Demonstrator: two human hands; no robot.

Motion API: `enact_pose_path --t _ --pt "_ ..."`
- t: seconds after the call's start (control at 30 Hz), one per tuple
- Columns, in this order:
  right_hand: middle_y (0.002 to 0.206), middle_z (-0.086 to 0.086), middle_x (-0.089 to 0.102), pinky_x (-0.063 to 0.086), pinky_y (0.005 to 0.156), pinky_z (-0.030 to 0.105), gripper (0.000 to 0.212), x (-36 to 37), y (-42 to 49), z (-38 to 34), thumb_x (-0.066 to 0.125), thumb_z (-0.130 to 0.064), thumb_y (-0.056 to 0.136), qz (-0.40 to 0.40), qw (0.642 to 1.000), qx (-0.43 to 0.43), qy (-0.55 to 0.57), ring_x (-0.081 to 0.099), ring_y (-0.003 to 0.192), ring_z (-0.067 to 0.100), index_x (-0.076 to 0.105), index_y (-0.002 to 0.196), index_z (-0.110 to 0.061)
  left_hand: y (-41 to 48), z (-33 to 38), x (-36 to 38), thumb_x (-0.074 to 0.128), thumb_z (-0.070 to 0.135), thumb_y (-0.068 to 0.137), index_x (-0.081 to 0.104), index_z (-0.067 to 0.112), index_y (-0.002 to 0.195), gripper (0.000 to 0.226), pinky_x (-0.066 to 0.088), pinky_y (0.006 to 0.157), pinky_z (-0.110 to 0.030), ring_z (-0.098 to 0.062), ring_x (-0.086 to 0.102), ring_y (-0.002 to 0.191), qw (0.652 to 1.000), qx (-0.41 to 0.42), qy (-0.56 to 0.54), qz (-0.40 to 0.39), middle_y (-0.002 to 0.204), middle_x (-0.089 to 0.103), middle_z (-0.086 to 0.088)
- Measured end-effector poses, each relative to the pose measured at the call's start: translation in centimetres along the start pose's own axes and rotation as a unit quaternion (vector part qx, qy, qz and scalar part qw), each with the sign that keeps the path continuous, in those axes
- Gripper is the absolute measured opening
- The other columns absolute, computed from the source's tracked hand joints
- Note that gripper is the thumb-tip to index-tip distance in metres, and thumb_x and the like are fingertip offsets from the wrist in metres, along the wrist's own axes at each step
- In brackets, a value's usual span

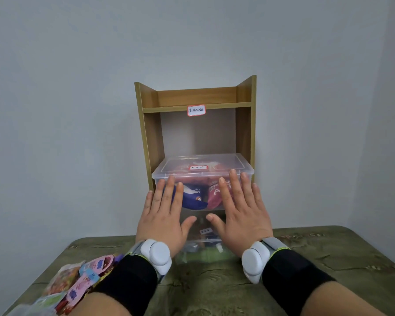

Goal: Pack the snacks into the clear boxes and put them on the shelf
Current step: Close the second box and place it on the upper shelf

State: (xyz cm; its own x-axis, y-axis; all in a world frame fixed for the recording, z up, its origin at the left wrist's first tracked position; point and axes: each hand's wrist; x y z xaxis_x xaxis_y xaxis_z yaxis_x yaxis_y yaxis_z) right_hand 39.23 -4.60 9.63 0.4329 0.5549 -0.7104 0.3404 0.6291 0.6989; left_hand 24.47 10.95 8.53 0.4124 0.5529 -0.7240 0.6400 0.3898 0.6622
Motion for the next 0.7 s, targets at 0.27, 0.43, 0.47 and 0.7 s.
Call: enact_pose_path --t 0.27,0.43,0.47,0.7 --pt "0.164 0.006 -0.013 0.006 0.119 0.055 0.092 2.6 3.4 0.5 0.014 -0.080 0.088 -0.031 0.999 0.014 0.002 -0.015 0.149 0.029 0.002 0.157 -0.020 3.3 0.1 2.3 0.016 0.070 0.091 -0.014 0.022 0.154 0.085 0.003 0.122 -0.044 -0.026 -0.020 0.148 1.000 -0.003 -0.010 -0.021 0.163 -0.018 -0.007" --pt "0.162 0.003 -0.019 -0.001 0.119 0.054 0.091 4.4 5.5 1.1 0.007 -0.082 0.086 -0.048 0.999 0.021 0.002 -0.022 0.148 0.027 -0.008 0.156 -0.024 5.4 -0.3 3.7 0.019 0.070 0.092 -0.013 0.022 0.154 0.085 0.005 0.122 -0.044 -0.024 -0.018 0.149 1.000 -0.001 -0.017 -0.025 0.163 -0.016 -0.005" --pt "0.162 0.002 -0.022 -0.003 0.119 0.053 0.091 4.7 5.8 1.3 0.004 -0.082 0.086 -0.051 0.998 0.022 0.000 -0.024 0.147 0.026 -0.010 0.155 -0.025 5.6 -0.4 3.9 0.019 0.070 0.092 -0.014 0.023 0.154 0.086 0.005 0.122 -0.044 -0.023 -0.018 0.149 0.999 0.002 -0.018 -0.028 0.163 -0.016 -0.005" --pt "0.159 0.001 -0.030 -0.007 0.119 0.050 0.090 6.2 6.5 1.2 0.000 -0.083 0.083 -0.059 0.998 0.032 0.007 -0.028 0.146 0.027 -0.016 0.153 -0.029 6.2 -0.6 4.9 0.019 0.071 0.090 -0.013 0.025 0.154 0.086 0.005 0.122 -0.043 -0.023 -0.019 0.149 0.999 0.003 -0.018 -0.035 0.163 -0.018 -0.004"
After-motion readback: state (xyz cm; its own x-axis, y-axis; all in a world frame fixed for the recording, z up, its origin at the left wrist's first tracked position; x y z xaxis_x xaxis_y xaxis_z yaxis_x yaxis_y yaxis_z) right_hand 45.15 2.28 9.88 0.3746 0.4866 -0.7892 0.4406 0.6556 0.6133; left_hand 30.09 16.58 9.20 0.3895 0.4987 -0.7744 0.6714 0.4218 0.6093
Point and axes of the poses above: each hand's wrist, its own y-axis towards the middle knuckle, its own x-axis out of the palm, z = x × y
